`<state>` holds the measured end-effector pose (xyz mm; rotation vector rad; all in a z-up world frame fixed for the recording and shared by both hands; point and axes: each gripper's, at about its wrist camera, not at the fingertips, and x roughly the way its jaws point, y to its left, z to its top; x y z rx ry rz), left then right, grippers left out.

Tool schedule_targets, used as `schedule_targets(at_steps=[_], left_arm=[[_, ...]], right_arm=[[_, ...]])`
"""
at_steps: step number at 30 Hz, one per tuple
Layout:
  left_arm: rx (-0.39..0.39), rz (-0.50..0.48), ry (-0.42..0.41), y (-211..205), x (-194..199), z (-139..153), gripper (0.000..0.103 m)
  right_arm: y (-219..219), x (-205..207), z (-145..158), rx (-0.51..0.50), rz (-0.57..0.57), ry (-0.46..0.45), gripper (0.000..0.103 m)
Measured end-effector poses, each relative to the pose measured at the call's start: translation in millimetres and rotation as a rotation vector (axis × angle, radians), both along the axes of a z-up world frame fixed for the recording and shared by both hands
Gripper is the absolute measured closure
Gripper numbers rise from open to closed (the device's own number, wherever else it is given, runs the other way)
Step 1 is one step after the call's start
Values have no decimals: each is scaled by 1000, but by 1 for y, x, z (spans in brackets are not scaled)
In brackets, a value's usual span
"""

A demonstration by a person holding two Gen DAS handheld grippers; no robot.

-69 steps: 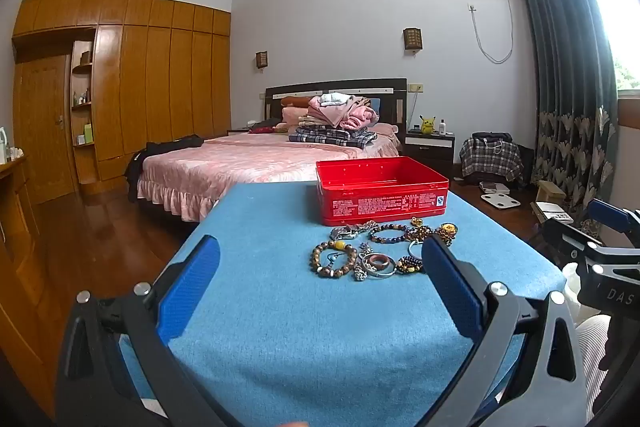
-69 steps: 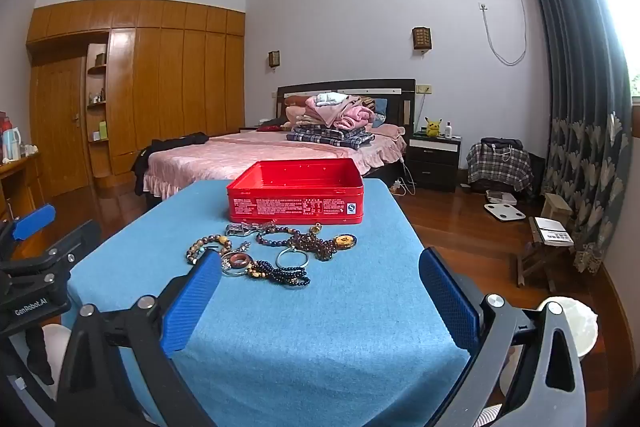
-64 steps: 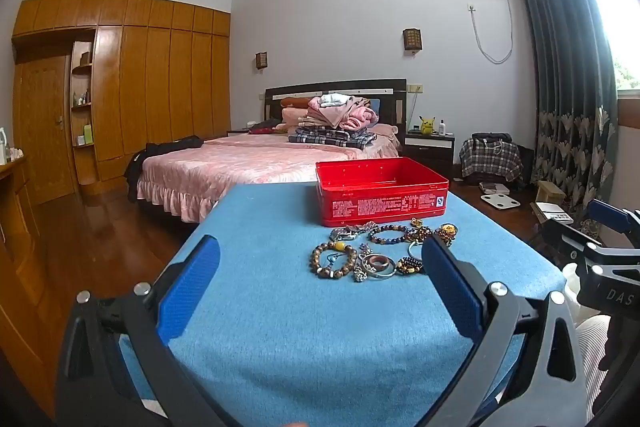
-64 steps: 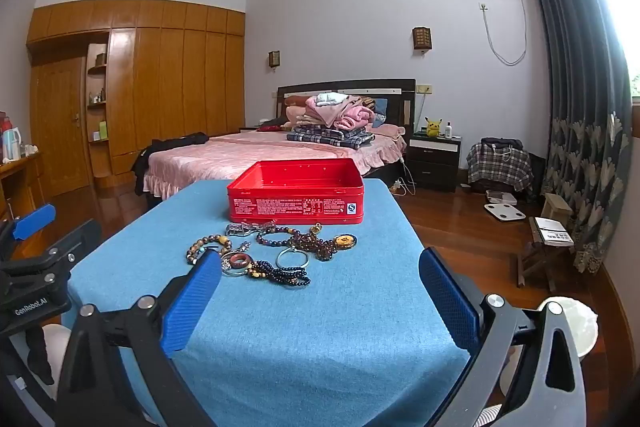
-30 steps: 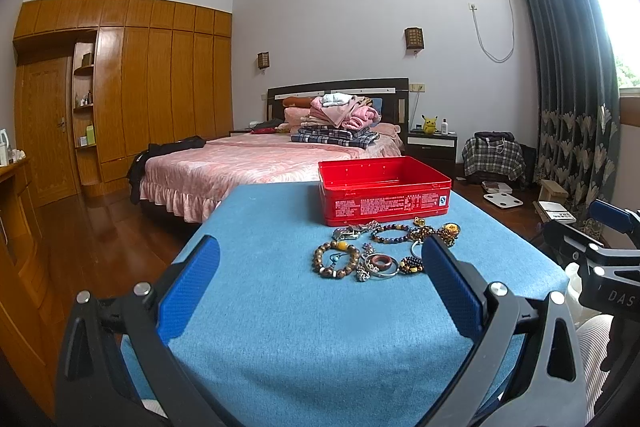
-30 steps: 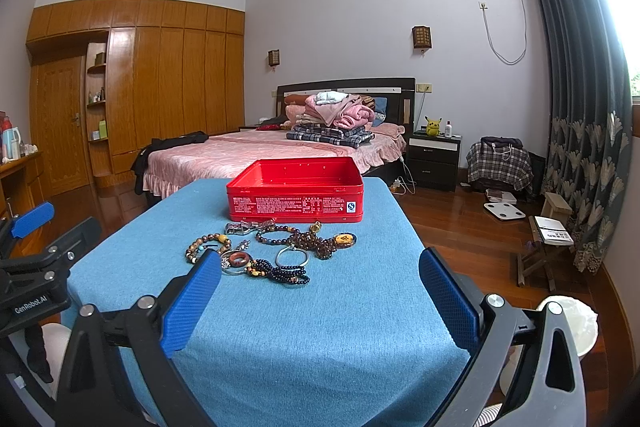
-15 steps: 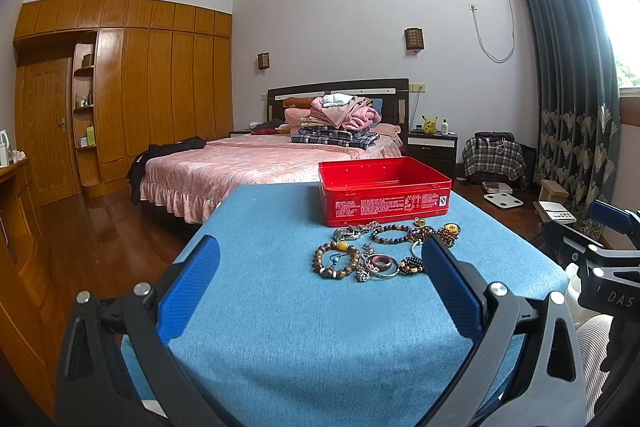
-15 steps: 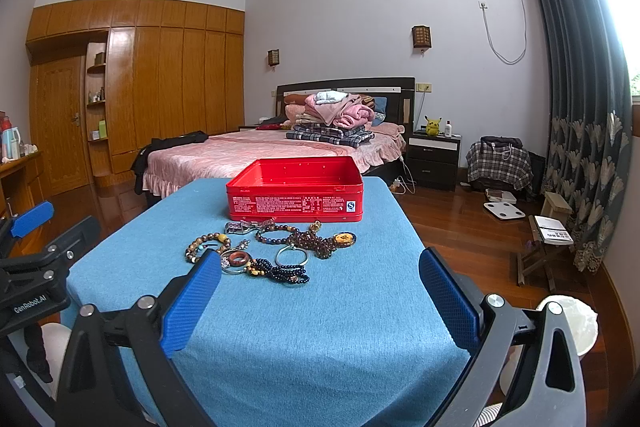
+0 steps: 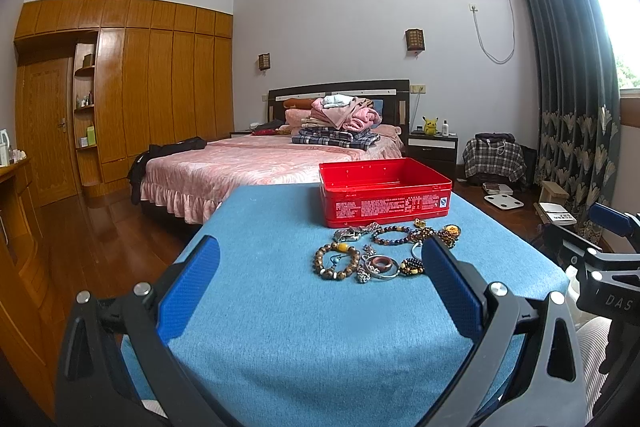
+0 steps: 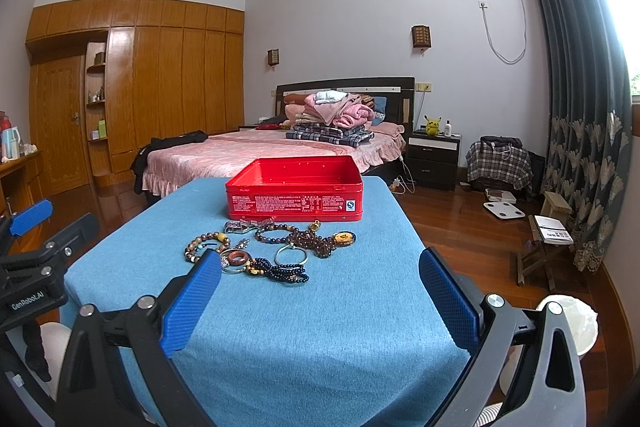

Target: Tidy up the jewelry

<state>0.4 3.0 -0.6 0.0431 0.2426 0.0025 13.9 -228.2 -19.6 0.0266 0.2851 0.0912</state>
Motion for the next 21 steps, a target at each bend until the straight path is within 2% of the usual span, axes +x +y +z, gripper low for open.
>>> schedule_targets(at_steps=[21], left_arm=[[0, 4, 6, 2, 3, 0, 5]], right_arm=[[4, 6, -7, -3, 5, 10, 6]])
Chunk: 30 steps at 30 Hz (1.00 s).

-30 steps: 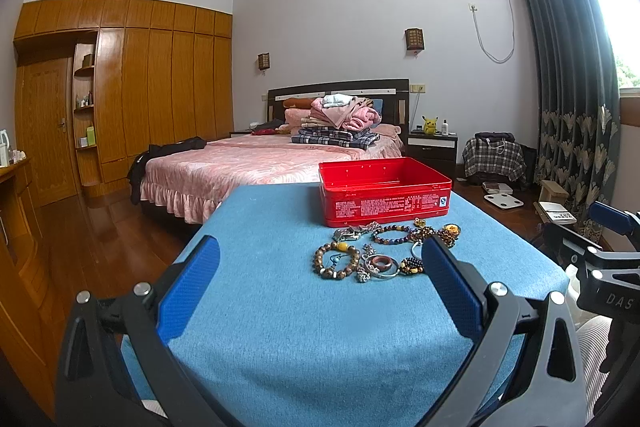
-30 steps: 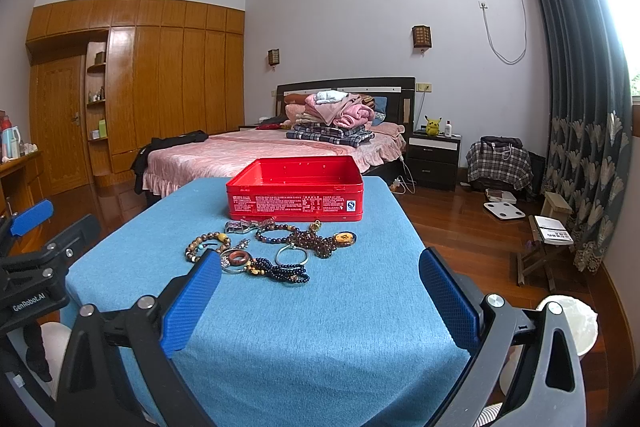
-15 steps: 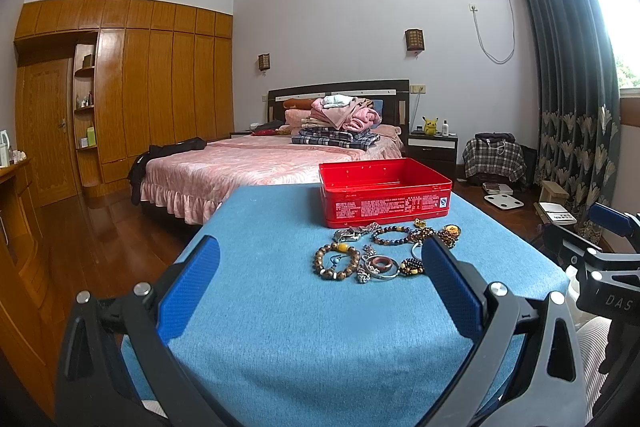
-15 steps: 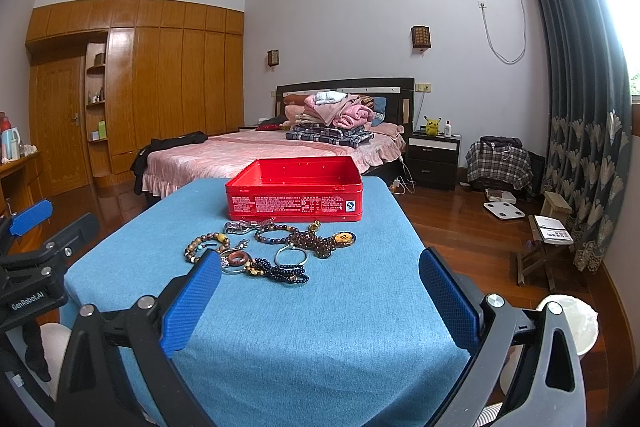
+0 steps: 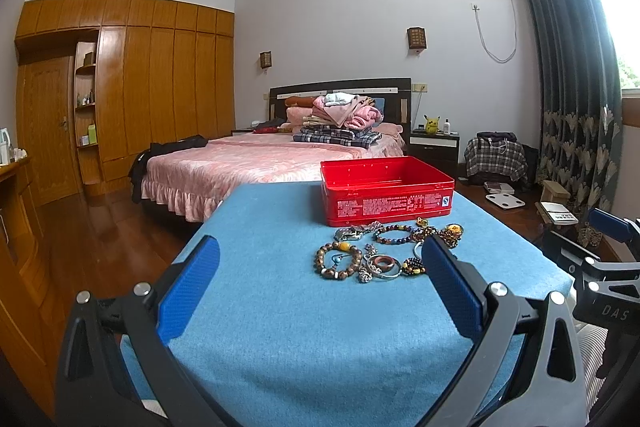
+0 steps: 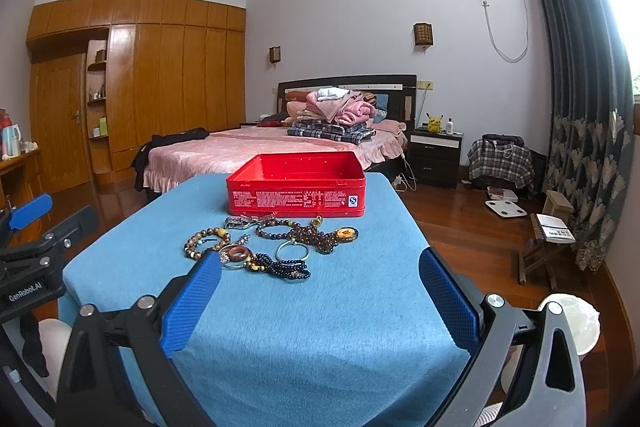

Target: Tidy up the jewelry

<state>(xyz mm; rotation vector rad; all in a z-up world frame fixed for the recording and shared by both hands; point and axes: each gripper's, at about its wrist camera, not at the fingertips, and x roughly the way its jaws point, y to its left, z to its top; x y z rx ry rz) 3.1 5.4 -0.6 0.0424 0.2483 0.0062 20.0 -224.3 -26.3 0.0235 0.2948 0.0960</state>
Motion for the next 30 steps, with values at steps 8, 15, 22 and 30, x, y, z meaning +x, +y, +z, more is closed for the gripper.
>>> schedule_targets(at_steps=[8, 15, 22, 30], left_arm=[[-5, -1, 15, 0, 7, -4, 5], [-8, 6, 51, -2, 20, -7, 5], [-33, -8, 110, 1, 46, -17, 5], [-27, 12, 236, 4, 92, -39, 5]], right_arm=[[0, 5, -7, -2, 2, 18, 6], [-1, 15, -11, -17, 11, 42, 6], [-2, 41, -18, -22, 33, 79, 6], [1, 84, -30, -10, 89, 142, 6]])
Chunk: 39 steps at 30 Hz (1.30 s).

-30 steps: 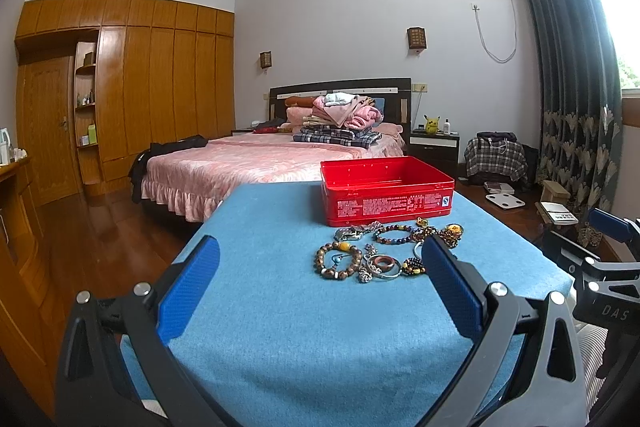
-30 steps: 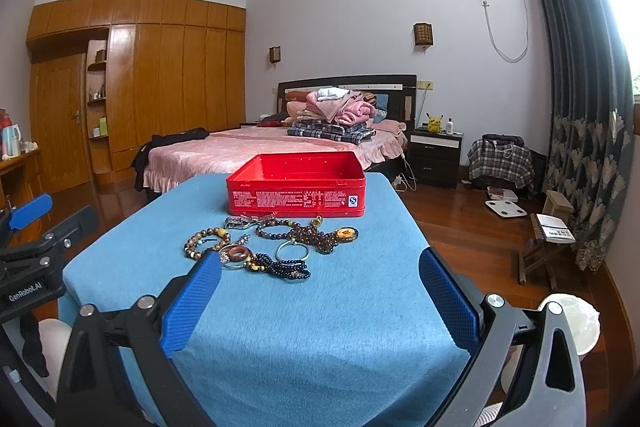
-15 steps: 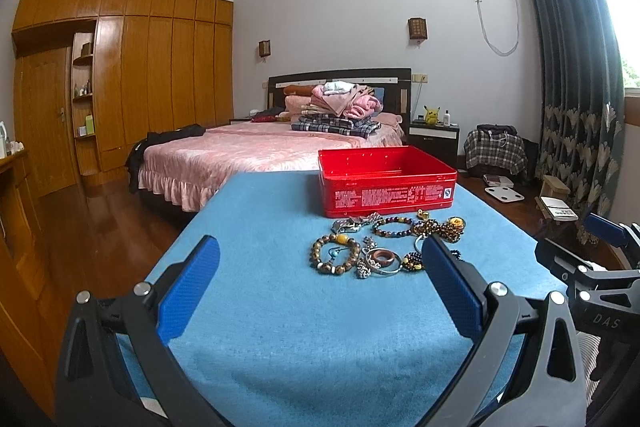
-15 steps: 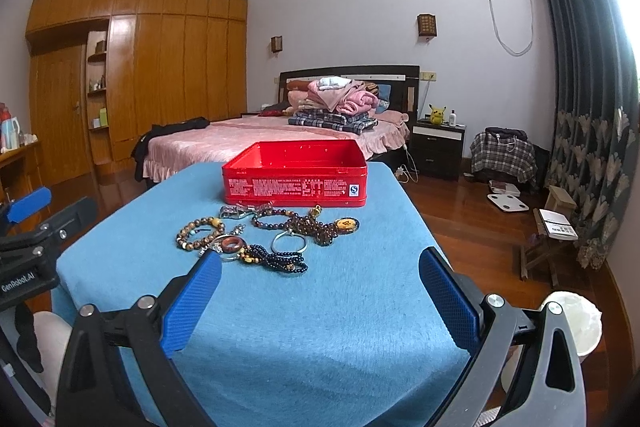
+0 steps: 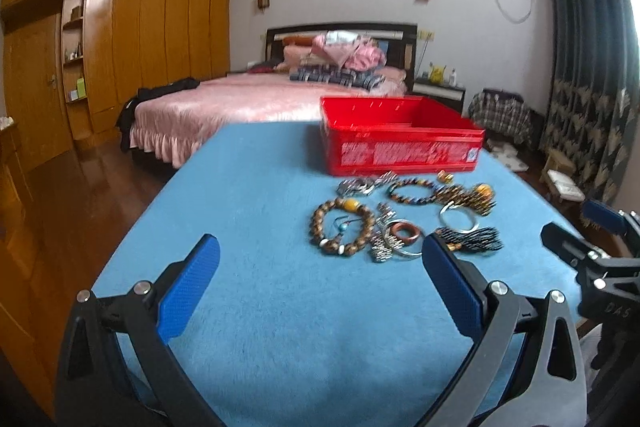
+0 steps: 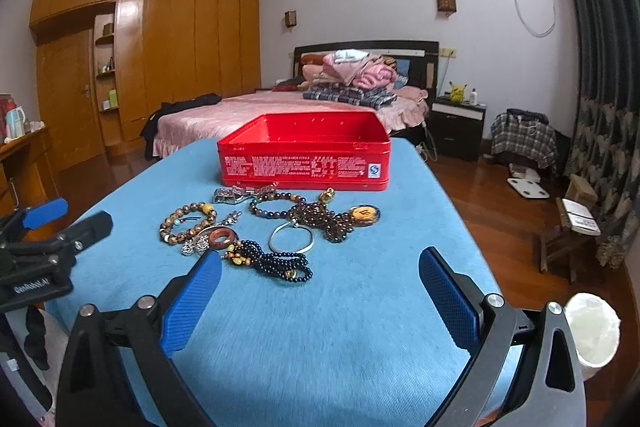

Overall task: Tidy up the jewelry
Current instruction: 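Lower the right gripper onto the black bead necklace and close on it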

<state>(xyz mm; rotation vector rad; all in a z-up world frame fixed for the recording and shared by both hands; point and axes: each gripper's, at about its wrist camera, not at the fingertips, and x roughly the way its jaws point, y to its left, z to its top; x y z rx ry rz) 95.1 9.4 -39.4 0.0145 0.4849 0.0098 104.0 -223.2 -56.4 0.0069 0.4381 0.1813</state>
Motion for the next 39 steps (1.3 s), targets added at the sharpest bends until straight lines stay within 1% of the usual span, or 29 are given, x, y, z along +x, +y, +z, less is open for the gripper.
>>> schedule_targets(at_steps=[5, 7, 9, 12, 14, 16, 17, 18, 19, 20, 21, 23, 24, 26, 29, 31, 32, 34, 35, 36, 37, 38, 39], left_arm=[[1, 11, 48, 3, 23, -8, 5], [7, 13, 63, 3, 31, -10, 5], [7, 14, 79, 4, 37, -14, 5], [-2, 15, 108, 6, 46, -17, 5], [-5, 13, 117, 6, 51, -18, 6], [-10, 5, 130, 6, 56, -19, 8], [-14, 3, 136, 7, 59, -19, 10], [-23, -1, 143, 7, 63, -19, 12], [-30, -2, 148, 8, 66, -20, 14], [-35, 0, 157, 8, 70, -20, 17], [-39, 0, 165, 9, 74, -20, 23], [-50, 6, 186, 11, 82, -20, 25], [-59, 13, 203, 13, 87, -21, 26], [-66, 17, 224, 13, 94, -22, 26], [-46, 32, 276, 13, 106, -28, 27], [-61, 24, 304, 14, 111, -33, 30], [-68, 22, 321, 14, 114, -36, 37], [-48, 27, 321, 13, 113, -40, 39], [-42, 27, 320, 12, 112, -40, 44], [-45, 26, 317, 12, 110, -39, 50], [-48, 29, 315, 12, 108, -39, 53], [-53, 29, 313, 12, 106, -39, 63], [-65, 19, 309, 13, 103, -38, 67]], right_arm=[[0, 25, -6, 17, 60, 50, 6], [-2, 37, -9, 37, 100, 83, 9], [0, 49, -13, 35, 131, 120, 19], [7, 62, -19, 6, 185, 165, 30], [11, 68, -24, 8, 209, 191, 34], [15, 74, -29, 24, 239, 237, 40], [15, 77, -31, 29, 253, 256, 45], [17, 78, -33, 31, 260, 272, 52], [19, 80, -35, 34, 278, 287, 53], [21, 81, -37, 28, 288, 295, 56], [22, 81, -38, 17, 284, 292, 62], [22, 79, -38, 4, 293, 295, 66], [21, 79, -37, 14, 304, 304, 68], [19, 77, -38, 37, 312, 319, 69], [18, 71, -38, 45, 307, 335, 69], [17, 68, -37, 56, 304, 343, 69], [17, 68, -38, 57, 308, 345, 69], [17, 66, -37, 54, 306, 349, 69], [16, 65, -37, 59, 300, 353, 69], [16, 64, -37, 67, 290, 358, 69], [15, 63, -37, 76, 279, 362, 69], [15, 62, -37, 83, 271, 364, 69], [16, 60, -37, 86, 267, 364, 69]])
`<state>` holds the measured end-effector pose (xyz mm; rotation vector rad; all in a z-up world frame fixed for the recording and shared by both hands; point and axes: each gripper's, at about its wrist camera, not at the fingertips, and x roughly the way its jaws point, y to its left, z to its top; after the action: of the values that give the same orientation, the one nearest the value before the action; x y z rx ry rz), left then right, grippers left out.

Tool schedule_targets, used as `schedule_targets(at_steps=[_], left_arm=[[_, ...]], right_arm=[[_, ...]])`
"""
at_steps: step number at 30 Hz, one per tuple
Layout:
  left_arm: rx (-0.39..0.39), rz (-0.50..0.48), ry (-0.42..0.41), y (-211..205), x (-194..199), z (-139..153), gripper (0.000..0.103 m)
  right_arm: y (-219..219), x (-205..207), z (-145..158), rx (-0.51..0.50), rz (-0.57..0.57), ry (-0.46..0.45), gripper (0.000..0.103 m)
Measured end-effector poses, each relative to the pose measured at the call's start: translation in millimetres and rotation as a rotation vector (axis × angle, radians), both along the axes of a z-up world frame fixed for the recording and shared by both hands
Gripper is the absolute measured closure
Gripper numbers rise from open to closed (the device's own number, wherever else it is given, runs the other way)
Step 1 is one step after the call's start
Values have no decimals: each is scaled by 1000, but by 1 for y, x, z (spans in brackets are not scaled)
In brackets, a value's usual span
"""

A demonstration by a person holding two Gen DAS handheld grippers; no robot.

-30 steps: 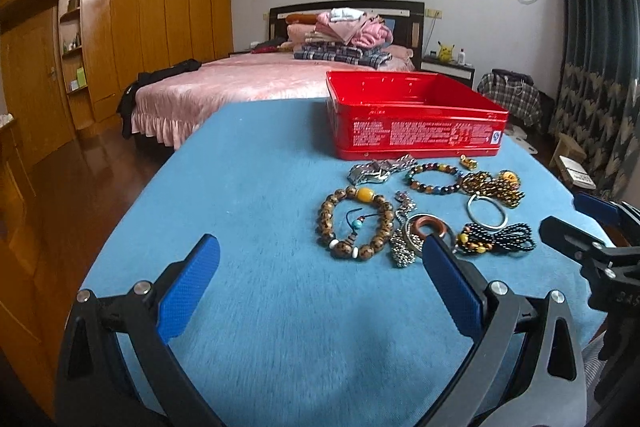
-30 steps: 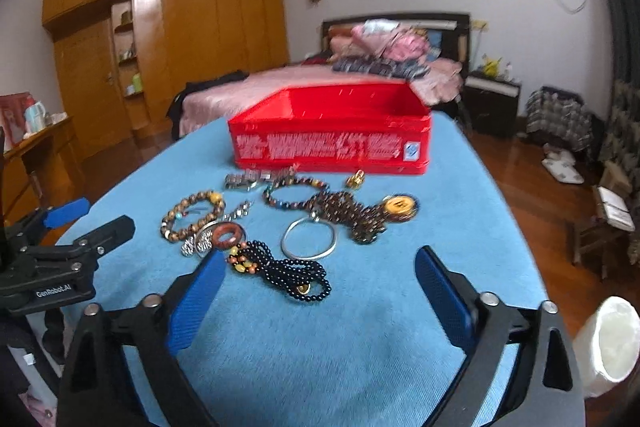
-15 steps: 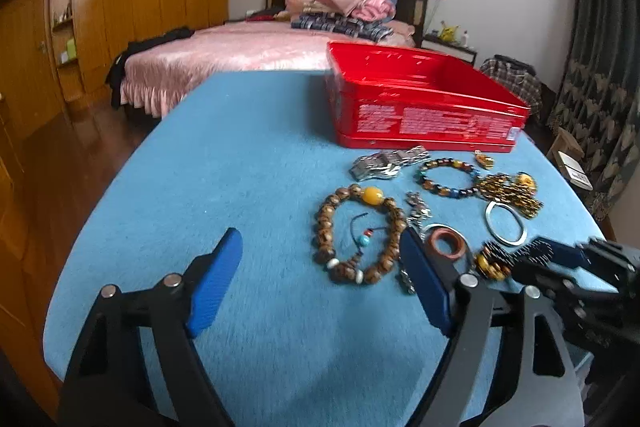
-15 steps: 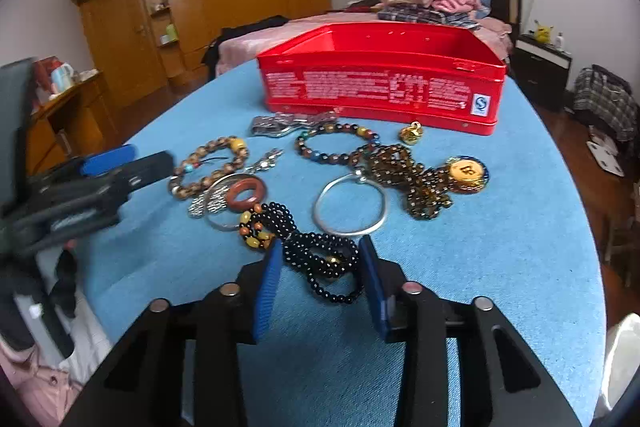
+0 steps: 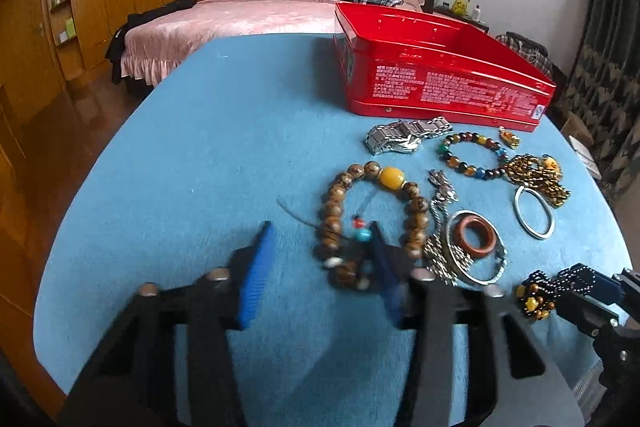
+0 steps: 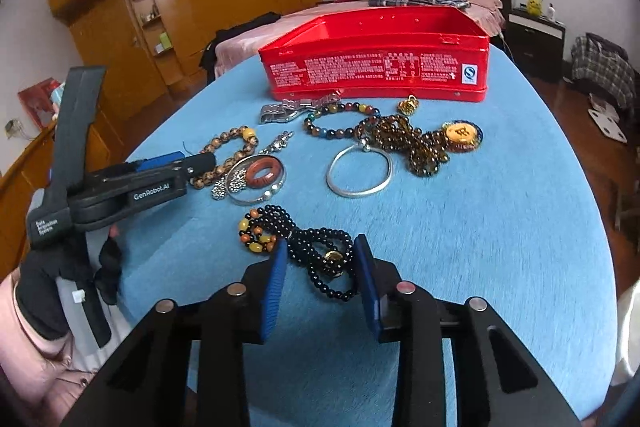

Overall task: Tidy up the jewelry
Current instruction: 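Lower the right gripper onto the black bead necklace and close on it, then drop the black bead necklace into the red tin while the left gripper drops the wooden bracelet in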

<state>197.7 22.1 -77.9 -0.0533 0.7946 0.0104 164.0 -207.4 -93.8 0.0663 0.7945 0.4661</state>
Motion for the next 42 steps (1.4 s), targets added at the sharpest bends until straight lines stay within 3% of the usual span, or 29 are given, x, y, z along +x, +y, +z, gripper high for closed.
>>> schedule_targets(at_steps=[3, 5, 7, 15, 17, 19, 22, 28, 29, 31, 33, 34, 40, 42], left_arm=[[-40, -20, -6, 1, -12, 1, 82], [-66, -34, -9, 2, -20, 1, 84], [-98, -33, -7, 4, -28, 3, 85], [-105, -47, 16, 4, -48, 3, 83], [-89, -45, 1, 3, -47, 7, 68], [-94, -40, -18, 6, -48, 11, 56], [-91, -40, -29, 7, -45, 14, 48], [-84, -70, -36, -1, -41, 9, 39], [-75, -74, -36, -3, -41, 8, 39], [-68, -75, -28, -6, -39, 4, 39], [-83, -70, -29, -5, -38, 3, 39], [-87, -70, -36, -5, -39, 4, 39], [-89, -102, -74, -13, -36, 11, 40], [-84, -118, -57, -17, -32, 7, 53]], right_arm=[[1, -4, 0, -6, -13, -1, 69], [-1, -5, -1, 10, -30, 7, 69], [-1, -6, -1, 13, -47, 5, 69], [-18, -4, -1, 6, -200, 23, 66], [-17, -7, 1, 33, -174, 20, 66], [-16, -9, 5, 47, -147, 10, 58], [-11, -9, 9, -24, -94, -41, 49], [-5, 4, -5, -42, -12, -67, 49], [-4, 5, -6, -48, -16, -76, 50], [-2, 8, -7, -75, -36, -98, 60], [-7, 12, -9, -73, -110, -104, 76], [-11, 13, -8, -58, -133, -97, 78], [-15, 11, -7, -45, -187, -92, 80], [-17, 11, -8, -36, -187, -92, 79]])
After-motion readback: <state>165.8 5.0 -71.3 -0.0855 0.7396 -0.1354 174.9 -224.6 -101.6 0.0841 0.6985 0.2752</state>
